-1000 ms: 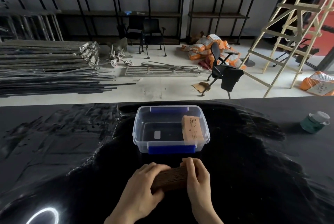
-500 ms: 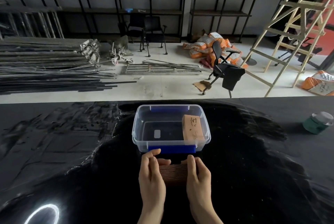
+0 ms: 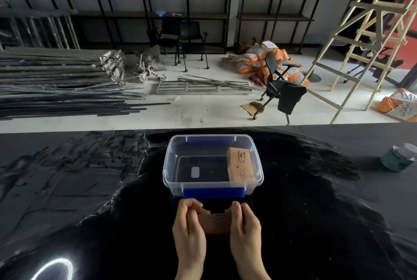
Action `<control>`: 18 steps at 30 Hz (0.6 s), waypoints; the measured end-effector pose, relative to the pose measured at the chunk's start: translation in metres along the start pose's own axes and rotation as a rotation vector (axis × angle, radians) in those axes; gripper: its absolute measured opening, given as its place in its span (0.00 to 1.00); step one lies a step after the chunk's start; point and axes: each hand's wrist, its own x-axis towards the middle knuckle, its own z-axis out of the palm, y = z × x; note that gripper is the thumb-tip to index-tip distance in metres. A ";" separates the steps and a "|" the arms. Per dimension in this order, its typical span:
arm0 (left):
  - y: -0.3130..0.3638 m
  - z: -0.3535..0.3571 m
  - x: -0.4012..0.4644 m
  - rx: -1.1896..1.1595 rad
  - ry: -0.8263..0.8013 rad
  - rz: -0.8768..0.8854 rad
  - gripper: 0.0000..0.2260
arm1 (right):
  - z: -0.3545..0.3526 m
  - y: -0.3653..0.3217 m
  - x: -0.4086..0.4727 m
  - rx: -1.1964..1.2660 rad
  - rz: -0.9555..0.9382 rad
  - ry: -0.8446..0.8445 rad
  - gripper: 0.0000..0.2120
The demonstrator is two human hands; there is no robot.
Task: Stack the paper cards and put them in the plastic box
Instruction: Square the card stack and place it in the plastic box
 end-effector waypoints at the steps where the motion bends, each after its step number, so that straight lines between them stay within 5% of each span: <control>1: -0.002 0.001 0.000 0.004 0.000 0.005 0.16 | 0.000 0.002 0.001 0.004 0.001 0.002 0.15; 5: 0.000 -0.002 0.001 0.107 -0.047 0.068 0.15 | 0.000 0.005 0.003 0.009 0.009 0.008 0.16; 8: 0.002 -0.020 0.005 0.512 -0.151 0.345 0.09 | 0.000 0.008 -0.001 0.011 0.008 -0.008 0.16; 12: 0.017 -0.042 0.012 0.764 -0.407 0.536 0.18 | 0.002 0.010 -0.002 0.018 0.018 -0.035 0.16; 16: 0.024 -0.047 0.012 0.923 -0.725 0.517 0.30 | 0.002 0.012 0.000 0.020 0.019 -0.032 0.16; 18: 0.024 -0.046 0.014 0.939 -0.756 0.508 0.32 | 0.003 0.013 0.000 0.025 0.029 -0.029 0.17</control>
